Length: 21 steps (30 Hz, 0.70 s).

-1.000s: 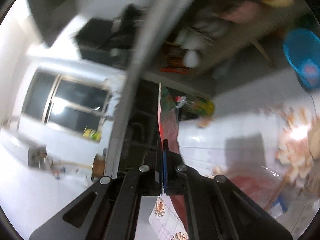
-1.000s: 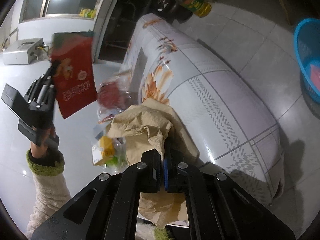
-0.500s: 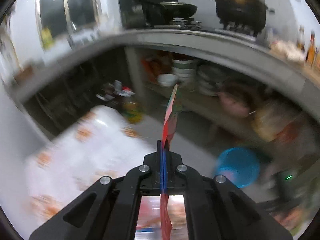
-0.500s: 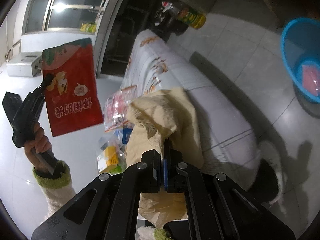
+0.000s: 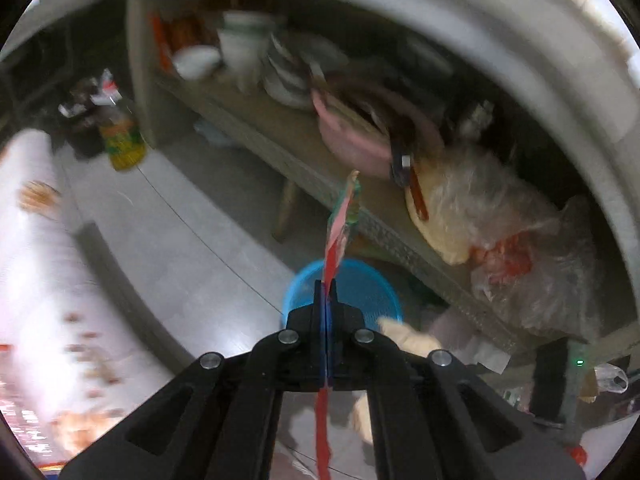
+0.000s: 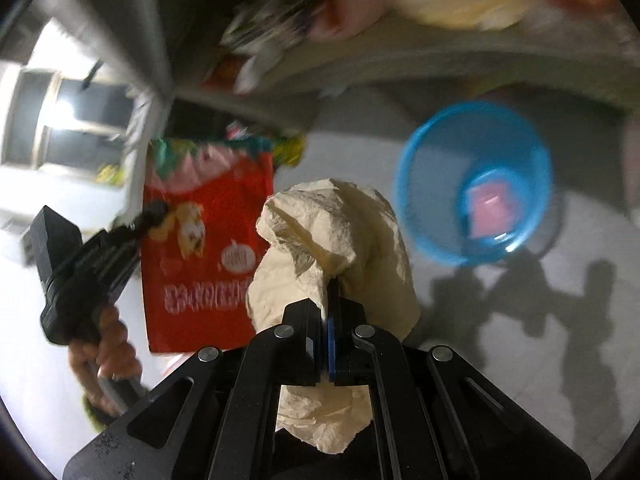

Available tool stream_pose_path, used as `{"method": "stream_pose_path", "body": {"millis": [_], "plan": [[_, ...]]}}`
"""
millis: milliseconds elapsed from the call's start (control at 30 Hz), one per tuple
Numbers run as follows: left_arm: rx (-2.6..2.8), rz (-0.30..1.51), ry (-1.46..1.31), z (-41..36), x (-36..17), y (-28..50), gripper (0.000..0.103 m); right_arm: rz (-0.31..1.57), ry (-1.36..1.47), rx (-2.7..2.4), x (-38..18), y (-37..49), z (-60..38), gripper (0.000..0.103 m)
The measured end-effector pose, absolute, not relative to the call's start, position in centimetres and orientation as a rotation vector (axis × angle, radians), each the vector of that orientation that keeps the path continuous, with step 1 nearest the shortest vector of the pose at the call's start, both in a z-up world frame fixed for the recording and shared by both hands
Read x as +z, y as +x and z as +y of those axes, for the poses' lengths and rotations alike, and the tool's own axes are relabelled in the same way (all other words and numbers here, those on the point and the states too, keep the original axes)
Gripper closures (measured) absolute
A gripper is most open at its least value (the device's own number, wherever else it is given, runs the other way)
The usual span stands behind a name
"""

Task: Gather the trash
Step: 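Carry the tan cloth and red bag to the blue wastebasket and release both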

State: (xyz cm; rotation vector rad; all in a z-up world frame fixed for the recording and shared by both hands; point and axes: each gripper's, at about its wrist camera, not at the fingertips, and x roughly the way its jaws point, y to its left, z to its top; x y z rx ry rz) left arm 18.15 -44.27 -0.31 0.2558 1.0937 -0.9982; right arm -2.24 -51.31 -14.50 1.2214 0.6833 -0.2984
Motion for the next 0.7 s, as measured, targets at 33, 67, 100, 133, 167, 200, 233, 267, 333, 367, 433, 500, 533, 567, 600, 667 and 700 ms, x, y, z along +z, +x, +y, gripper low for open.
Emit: {"method": "stream_pose_path", "body": {"millis": [33,67,100,133,167,200,233,267,333,367,433,500,533,567,600,667,700], "plan": [[-0.997,1.116,0.263,-45.3,-1.5,17.9,0.103,0.69,1.215,-0.336,-15.0,-2.4,-51.8,0.102],[-0.99,1.143,0.281,-46.8,-3.1,17.7,0.103,0.701,1.206,-0.375,-15.5,-2.4,-52.3,0.102],[-0.984,1.16,0.289,-47.6,-4.2,17.6,0.103,0.711,1.197,-0.41,-16.1,-2.6,-52.7,0.102],[-0.977,1.192,0.297,-48.9,-5.8,17.4,0.103,0.722,1.193,-0.444,-16.8,-2.6,-53.4,0.102],[-0.968,1.22,0.297,-49.9,-7.1,17.3,0.103,0.731,1.193,-0.47,-17.5,-2.4,-53.9,0.102],[-0.96,1.239,0.294,-50.2,-7.9,17.4,0.103,0.743,1.191,-0.493,-18.4,-2.1,-54.6,0.102],[-0.956,1.261,0.3,-51.2,-9.2,17.3,0.103,0.751,1.189,-0.506,-19.0,-1.7,-54.7,0.102],[-0.953,1.274,0.303,-51.9,-9.9,17.3,0.103,0.759,1.185,-0.522,-19.6,-1.1,-54.9,0.102],[-0.949,1.292,0.312,-53.3,-11.3,17.1,0.103,0.775,1.155,-0.556,-20.7,0.3,-55.7,0.102],[-0.951,1.301,0.322,-54.0,-12.0,17.1,0.1,0.778,1.143,-0.565,-21.0,0.3,-56.2,0.097],[-0.93,1.343,0.346,-55.2,-13.6,17.3,0.085,0.775,1.128,-0.586,-22.4,1.6,-57.1,0.093],[-0.872,1.355,0.341,-55.2,-14.5,18.1,0.062,0.783,1.098,-0.587,-23.5,3.2,-57.8,0.075],[-0.856,1.349,0.331,-54.9,-14.4,18.4,0.06,0.797,1.074,-0.611,-24.2,3.7,-58.1,0.068],[-0.846,1.347,0.319,-54.7,-14.3,18.7,0.06,0.804,1.061,-0.634,-24.5,3.8,-58.1,0.067],[-0.848,1.348,0.302,-54.1,-14.0,18.9,0.06,0.808,1.06,-0.639,-25.1,3.8,-58.0,0.067],[-0.864,1.34,0.285,-53.4,-13.2,19.0,0.06,0.802,1.07,-0.639,-25.4,3.7,-57.8,0.067],[-0.871,1.326,0.283,-52.9,-12.5,19.1,0.06,0.799,1.064,-0.645,-25.4,3.5,-57.5,0.067]]}}
